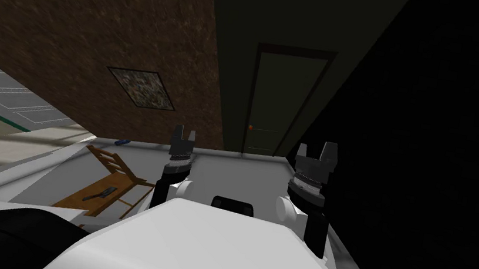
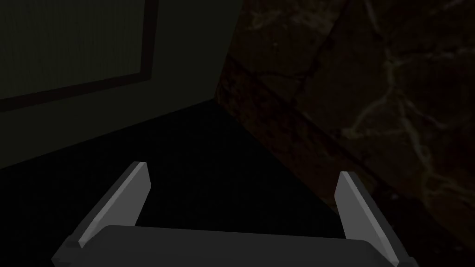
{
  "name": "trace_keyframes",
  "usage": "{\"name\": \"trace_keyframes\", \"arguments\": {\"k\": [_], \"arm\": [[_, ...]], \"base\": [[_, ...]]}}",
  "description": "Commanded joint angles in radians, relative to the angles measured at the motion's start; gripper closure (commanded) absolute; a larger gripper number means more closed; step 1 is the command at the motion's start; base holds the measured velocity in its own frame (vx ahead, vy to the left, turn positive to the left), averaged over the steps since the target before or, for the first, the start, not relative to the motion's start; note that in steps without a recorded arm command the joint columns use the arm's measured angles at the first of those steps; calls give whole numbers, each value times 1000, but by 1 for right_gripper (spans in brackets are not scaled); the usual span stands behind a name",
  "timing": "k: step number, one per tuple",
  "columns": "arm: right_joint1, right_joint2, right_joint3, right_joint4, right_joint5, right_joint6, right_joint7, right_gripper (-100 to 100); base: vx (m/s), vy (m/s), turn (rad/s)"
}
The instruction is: Pull the door open
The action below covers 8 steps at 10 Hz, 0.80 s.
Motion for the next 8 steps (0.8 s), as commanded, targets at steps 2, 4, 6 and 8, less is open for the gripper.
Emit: {"name": "trace_keyframes", "arguments": {"k": [2, 4, 6, 8], "arm": [[-10, -20, 0, 43, 16, -13, 25, -100], [-20, -38, 0, 87, 32, -26, 50, -100], [-28, -51, 1, 122, 44, -37, 71, -100], [-36, -63, 1, 158, 57, -48, 92, -100]], "base": [[159, 8, -44], [198, 61, -45], [169, 45, -34], [148, 47, -45]]}}
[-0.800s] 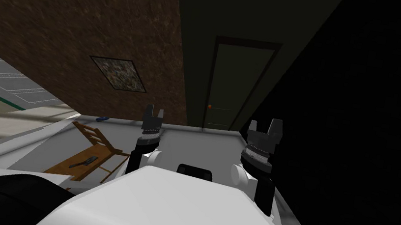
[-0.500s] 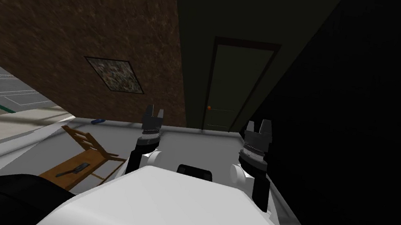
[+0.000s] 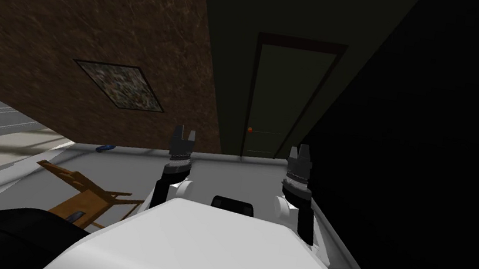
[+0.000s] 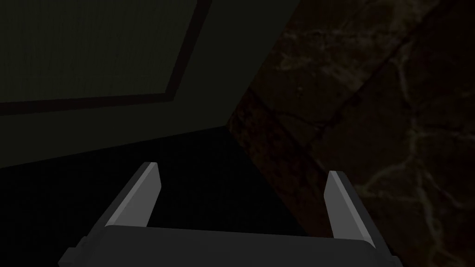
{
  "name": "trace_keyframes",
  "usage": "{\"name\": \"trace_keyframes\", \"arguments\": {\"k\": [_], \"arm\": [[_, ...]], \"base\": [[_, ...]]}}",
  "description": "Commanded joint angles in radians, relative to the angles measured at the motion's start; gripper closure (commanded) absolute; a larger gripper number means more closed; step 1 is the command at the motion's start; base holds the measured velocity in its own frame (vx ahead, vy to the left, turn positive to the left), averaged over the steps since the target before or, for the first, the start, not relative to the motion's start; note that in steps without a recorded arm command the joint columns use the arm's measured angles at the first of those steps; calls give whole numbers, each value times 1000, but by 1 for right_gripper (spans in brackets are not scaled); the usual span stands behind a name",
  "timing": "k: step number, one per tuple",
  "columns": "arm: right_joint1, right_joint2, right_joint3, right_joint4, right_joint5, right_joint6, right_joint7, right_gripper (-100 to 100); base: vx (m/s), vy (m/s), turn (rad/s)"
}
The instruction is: Pull the door open
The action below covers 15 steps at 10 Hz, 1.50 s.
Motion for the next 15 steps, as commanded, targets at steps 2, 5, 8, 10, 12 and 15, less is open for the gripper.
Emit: {"name": "trace_keyframes", "arguments": {"k": [2, 5, 8, 10, 12, 15], "arm": [[-13, -14, 4, 56, 22, -19, 35, -100], [-27, -32, 4, 117, 44, -37, 70, -100], [-43, -49, 4, 186, 69, -58, 110, -100], [-50, -57, 5, 221, 82, -68, 130, -100], [-59, -66, 5, 258, 95, -80, 152, -100], [-72, -78, 5, 315, 116, -97, 185, -100]], "base": [[135, 43, -49], [126, 39, -44], [134, 33, -45], [97, 56, -38], [96, 55, -37], [98, 27, -40]]}}
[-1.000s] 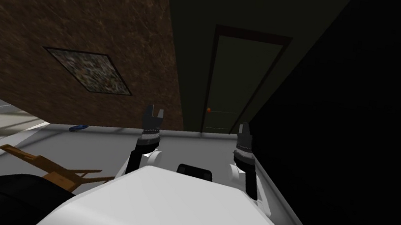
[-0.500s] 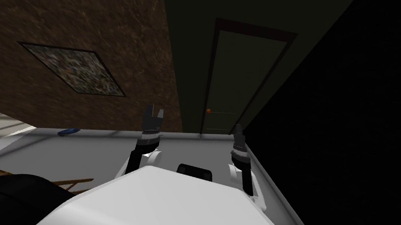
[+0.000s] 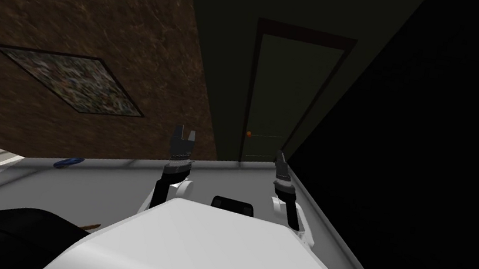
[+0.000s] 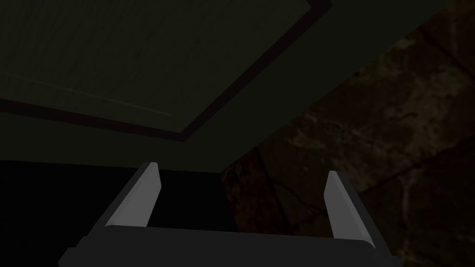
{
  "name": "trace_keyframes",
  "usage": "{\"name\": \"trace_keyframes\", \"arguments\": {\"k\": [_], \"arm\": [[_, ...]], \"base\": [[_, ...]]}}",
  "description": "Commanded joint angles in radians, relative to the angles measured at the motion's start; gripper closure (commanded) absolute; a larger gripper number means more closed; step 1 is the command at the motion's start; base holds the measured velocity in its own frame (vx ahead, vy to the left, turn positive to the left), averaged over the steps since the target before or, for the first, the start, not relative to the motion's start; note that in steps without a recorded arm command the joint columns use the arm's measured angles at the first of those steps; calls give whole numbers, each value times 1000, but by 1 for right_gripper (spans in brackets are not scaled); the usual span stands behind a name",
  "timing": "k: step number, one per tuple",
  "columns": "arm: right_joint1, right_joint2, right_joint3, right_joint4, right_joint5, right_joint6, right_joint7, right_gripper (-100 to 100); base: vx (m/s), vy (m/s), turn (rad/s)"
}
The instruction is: Pull the door open
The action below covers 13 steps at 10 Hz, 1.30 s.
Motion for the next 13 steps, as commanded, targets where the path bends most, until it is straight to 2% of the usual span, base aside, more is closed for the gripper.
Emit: {"name": "trace_keyframes", "arguments": {"k": [1, 5, 6, 13], "arm": [[-3, -12, 1, 43, 18, -17, 29, -100], [-21, -27, 1, 123, 47, -41, 76, -100], [-30, -35, 2, 164, 62, -53, 99, -100], [-63, -59, 2, 308, 115, -97, 183, -100]], "base": [[116, 35, -69], [114, 57, -49], [117, 73, -72], [102, 52, -47]]}}
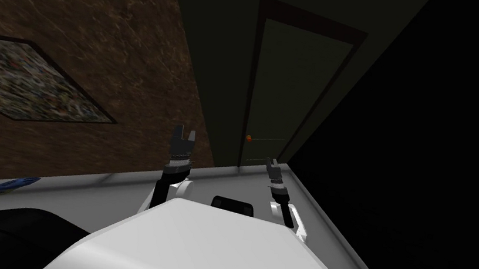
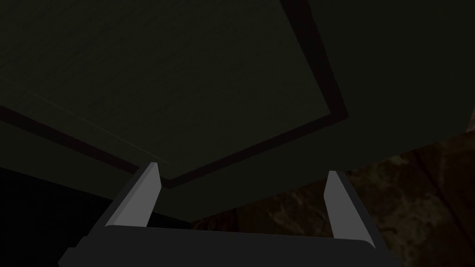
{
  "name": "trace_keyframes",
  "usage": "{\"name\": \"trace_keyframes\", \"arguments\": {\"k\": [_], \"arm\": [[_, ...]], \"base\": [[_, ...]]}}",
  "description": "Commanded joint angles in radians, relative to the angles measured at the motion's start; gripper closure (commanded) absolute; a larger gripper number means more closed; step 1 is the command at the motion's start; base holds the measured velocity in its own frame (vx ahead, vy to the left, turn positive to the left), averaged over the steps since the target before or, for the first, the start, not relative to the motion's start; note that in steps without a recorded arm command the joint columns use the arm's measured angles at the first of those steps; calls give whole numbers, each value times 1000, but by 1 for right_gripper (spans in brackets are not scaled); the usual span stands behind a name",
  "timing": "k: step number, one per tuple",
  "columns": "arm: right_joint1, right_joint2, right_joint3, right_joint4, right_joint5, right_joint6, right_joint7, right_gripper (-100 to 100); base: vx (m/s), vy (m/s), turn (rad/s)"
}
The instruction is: Pull the door open
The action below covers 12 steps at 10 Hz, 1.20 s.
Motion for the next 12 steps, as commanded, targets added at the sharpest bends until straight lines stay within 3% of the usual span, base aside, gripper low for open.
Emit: {"name": "trace_keyframes", "arguments": {"k": [1, 12], "arm": [[-4, -5, 1, 30, 13, -9, 21, -100], [-64, -42, 3, 291, 108, -88, 173, -100]], "base": [[96, 42, -38], [112, 57, -52]]}}
